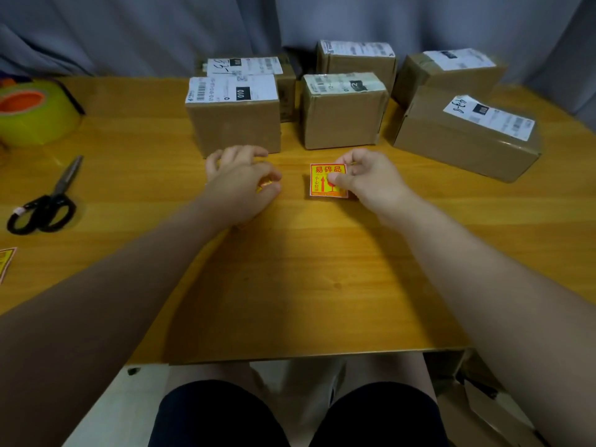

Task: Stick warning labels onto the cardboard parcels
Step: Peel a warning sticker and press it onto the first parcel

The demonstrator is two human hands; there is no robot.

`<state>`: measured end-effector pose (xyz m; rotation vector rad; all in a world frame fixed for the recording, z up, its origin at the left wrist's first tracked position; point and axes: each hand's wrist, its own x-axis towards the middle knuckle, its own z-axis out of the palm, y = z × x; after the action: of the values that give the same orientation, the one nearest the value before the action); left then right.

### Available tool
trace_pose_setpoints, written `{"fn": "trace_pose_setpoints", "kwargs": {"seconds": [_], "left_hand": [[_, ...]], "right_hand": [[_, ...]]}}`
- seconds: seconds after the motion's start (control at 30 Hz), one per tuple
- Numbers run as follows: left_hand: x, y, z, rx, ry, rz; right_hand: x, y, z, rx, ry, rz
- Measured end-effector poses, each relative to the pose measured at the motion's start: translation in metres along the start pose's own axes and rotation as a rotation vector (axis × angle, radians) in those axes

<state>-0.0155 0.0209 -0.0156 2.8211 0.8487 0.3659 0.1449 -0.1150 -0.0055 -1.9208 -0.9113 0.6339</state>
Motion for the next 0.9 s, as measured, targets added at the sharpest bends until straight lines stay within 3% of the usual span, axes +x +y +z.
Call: {"fn": "trace_pose_setpoints", "kwargs": {"seconds": [0.1, 0.2, 0.4, 0.57, 0.67, 0.9], "left_hand": [[0.003, 0.012, -0.011, -0.221, 0.148, 0.041], [0.009, 0.032, -0.020, -0.539, 0.049, 0.065], [0.022, 0.051, -0.024, -0.824, -0.046, -0.064], [0.022, 0.051, -0.022, -0.868, -0.002, -0.113], [0.020, 0.051, -0.018, -0.929, 0.059, -0.119], [0.015, 0.043, -0.022, -1.162, -0.048, -0.127]], "right_hand": [[-0.004, -0.002, 0.005, 0.192, 0.016, -0.077], [-0.005, -0.004, 0.014, 0.269, 0.038, -0.158], [-0.006, -0.012, 0.014, 0.303, 0.161, -0.307], [-0.002, -0.015, 0.010, 0.548, 0.276, -0.279], [-0.004, -0.018, 0.011, 0.646, 0.176, -0.202], [-0.001, -0.022, 0.012, 0.493, 0.177, -0.284]]}}
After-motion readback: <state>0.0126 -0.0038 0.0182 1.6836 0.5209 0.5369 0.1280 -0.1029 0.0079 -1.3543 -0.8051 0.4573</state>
